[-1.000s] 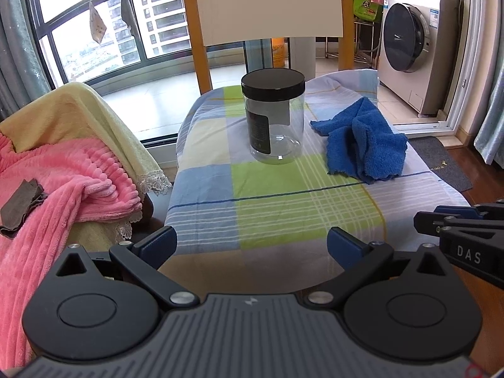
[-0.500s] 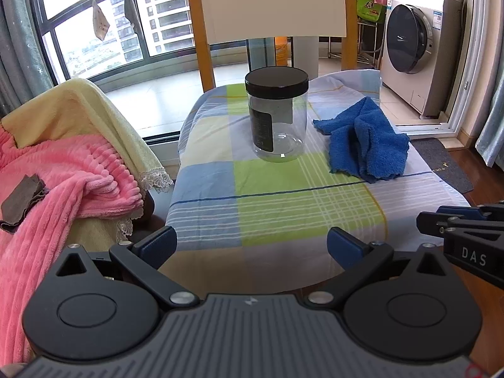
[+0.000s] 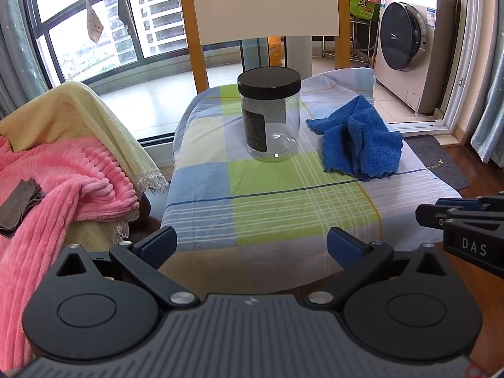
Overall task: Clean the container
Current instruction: 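Move both tools toward the clear jar and blue towel on the bed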
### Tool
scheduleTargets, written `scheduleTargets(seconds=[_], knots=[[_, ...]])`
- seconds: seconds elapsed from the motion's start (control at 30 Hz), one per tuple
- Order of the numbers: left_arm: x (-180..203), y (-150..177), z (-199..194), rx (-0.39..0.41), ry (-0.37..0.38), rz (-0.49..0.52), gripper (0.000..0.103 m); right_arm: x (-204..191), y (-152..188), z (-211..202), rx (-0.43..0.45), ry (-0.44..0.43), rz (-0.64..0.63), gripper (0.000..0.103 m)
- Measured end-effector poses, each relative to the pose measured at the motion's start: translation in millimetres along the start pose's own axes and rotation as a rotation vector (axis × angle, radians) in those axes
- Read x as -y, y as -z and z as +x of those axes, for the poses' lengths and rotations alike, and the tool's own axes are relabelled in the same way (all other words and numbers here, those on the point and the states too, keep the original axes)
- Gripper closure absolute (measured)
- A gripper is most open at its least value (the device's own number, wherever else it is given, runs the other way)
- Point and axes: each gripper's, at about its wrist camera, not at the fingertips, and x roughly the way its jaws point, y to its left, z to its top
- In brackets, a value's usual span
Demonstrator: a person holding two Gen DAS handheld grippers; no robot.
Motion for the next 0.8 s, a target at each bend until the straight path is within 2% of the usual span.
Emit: scheduleTargets(seconds=[0.3,0.8], knots=[[-1.1,-0.7,8.2,-0.004,0.005,-0.028,0.001,2.9,-5.1,6.3,0.0,-0.001,0.007,0.085],[-4.6,-3.3,30.4,-0.078,0.012,-0.061,0.001,4.4,-13.6,24.1,-0.022,-0.008,0.009,0.085]])
